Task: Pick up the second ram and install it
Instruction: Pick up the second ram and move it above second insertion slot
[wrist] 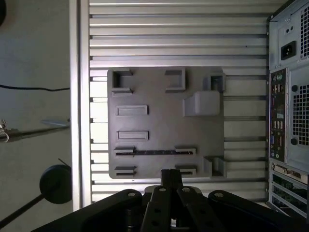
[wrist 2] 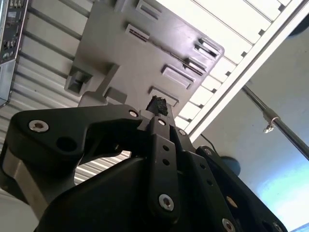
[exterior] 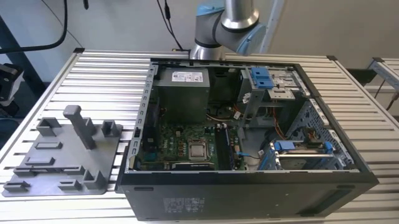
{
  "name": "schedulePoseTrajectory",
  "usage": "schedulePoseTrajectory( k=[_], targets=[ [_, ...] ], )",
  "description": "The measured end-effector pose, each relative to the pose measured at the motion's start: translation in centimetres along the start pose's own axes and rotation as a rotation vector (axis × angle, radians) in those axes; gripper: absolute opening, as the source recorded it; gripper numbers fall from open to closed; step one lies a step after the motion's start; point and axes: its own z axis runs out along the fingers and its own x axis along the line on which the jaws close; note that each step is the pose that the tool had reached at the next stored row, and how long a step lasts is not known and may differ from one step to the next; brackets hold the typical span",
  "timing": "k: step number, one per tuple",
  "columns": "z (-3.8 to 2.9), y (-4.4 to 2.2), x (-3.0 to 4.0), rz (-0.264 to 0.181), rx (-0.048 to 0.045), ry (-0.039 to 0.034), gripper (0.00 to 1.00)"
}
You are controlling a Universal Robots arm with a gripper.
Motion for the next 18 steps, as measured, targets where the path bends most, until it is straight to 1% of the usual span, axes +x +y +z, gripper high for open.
schedulePoseTrajectory(
  k=[12, 15, 18],
  targets=[
    [0.0, 0.01, 0.01, -0.004, 0.0008, 0.0001, 0.11],
    [-0.01, 0.01, 0.02, -0.022, 0.0006, 0.0014, 0.11],
    [0.0, 0.0, 0.01, -0.056, -0.0003, 0.003, 0.11]
  ],
)
